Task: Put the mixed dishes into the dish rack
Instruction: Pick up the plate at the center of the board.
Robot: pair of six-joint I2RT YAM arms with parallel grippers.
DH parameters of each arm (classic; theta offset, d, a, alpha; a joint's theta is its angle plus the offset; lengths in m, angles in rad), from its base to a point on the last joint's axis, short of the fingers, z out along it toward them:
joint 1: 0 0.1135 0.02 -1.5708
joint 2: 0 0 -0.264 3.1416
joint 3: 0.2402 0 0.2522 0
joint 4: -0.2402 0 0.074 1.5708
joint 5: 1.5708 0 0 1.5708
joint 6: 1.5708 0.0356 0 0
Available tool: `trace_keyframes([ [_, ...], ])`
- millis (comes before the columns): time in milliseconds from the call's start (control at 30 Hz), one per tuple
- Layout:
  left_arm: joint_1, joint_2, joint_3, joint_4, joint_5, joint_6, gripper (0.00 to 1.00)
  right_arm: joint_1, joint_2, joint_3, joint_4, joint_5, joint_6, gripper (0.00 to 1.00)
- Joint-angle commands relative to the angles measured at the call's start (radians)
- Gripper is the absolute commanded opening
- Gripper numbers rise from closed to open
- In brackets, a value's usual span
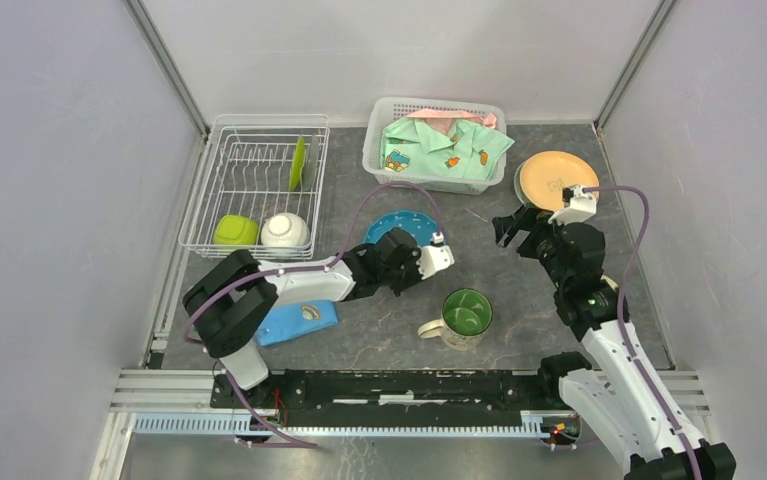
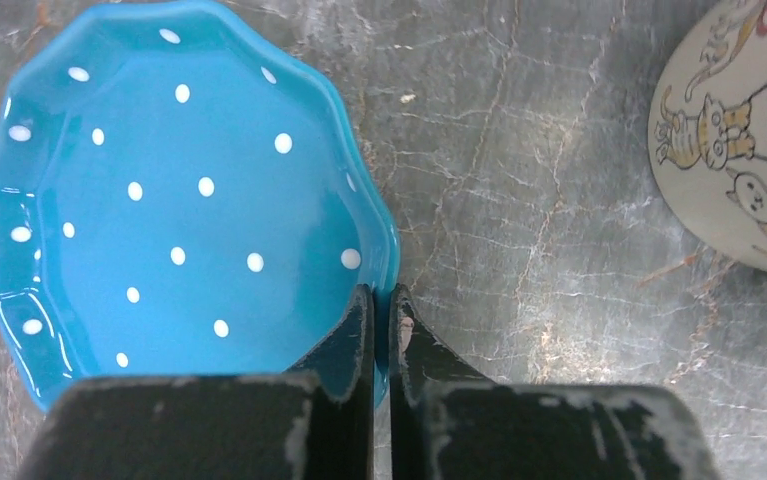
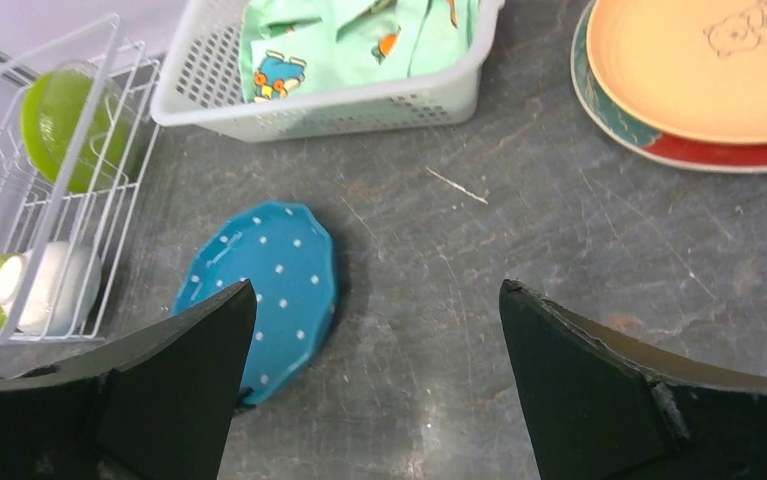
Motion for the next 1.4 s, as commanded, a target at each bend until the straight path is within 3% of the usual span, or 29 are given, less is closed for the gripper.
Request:
trace_keyframes([
  [0,0.024,-0.119,-0.010,0.098,-0.015,-0.221,0.02,-0.003,-0.015,-0.032,0.026,-0.005,0.009,0.98],
  [267,0.152,-0.154,0.058,0.086,0.124,-0.522,0.02,-0.003,-0.048,-0.092,0.055,-0.032,0.016,0.98],
  [467,0.214,-0.174,0.079,0.137,0.258,-0.641,0.02,-0.001,-0.044,-0.133,0.139,-0.141,0.020,0.98],
  [767,0.326,-0.191,0.134,0.165,0.355,-0.834,0.02,-0.002,0.004,-0.109,0.138,-0.274,-0.028,0.88],
  [967,0.380,-0.195,0.177,0.175,0.410,-0.926,0.02,-0.002,-0.044,-0.137,0.147,-0.249,-0.028,0.89],
  [1200,0.458,-0.200,0.216,0.204,0.572,-0.991,0.02,-0.002,-0.036,-0.129,0.120,-0.244,-0.044,0.98],
  [1367,0.467,-0.232,0.241,0.168,0.543,-0.991,0.02,-0.002,-0.036,-0.140,0.124,-0.249,-0.043,0.98],
])
